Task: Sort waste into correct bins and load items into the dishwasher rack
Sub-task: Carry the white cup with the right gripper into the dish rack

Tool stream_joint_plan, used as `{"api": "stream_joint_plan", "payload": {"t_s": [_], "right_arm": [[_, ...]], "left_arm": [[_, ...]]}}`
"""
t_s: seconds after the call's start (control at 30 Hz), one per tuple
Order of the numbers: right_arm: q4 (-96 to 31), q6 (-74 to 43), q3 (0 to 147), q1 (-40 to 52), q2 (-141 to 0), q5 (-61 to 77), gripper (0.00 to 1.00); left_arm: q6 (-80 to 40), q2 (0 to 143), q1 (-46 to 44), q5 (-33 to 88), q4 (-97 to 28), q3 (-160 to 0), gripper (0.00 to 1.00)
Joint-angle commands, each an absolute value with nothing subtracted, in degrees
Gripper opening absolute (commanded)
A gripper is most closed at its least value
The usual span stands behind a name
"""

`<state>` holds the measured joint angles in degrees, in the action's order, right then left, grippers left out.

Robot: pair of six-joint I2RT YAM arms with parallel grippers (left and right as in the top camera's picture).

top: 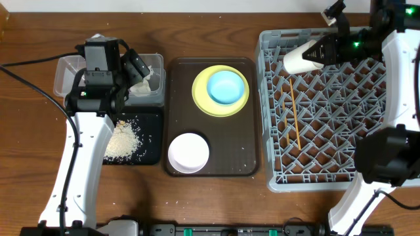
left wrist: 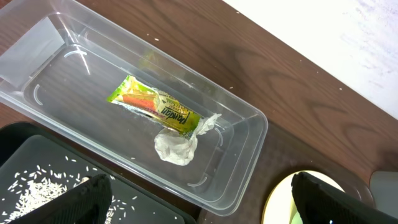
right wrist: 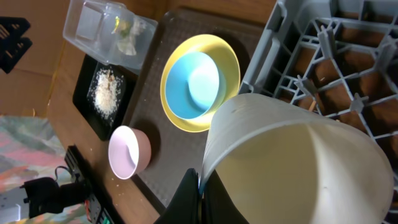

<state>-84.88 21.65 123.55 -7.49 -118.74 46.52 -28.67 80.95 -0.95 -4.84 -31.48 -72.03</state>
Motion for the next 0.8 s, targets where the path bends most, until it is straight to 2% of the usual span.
{"api": "stream_joint_plan", "payload": {"t_s": [0.0,0.3,0.77], "right_arm": [[-85.0,24.6,123.3,-7.2,-120.9,49.3,0.01],[-84.8,25.4,123.3,-8.0,-123.5,56.8,0.01],[-81.2,25.4,123.3,-8.1,-126.3,57.3,0.01]], "left_arm": [[-28.5,81.3,-0.7,-5.1,-31.4,-72.9,0.95],[-28.5,81.3,-0.7,-5.1,-31.4,-72.9,0.95],[-28.5,81.3,-0.7,-5.1,-31.4,-72.9,0.95]]}}
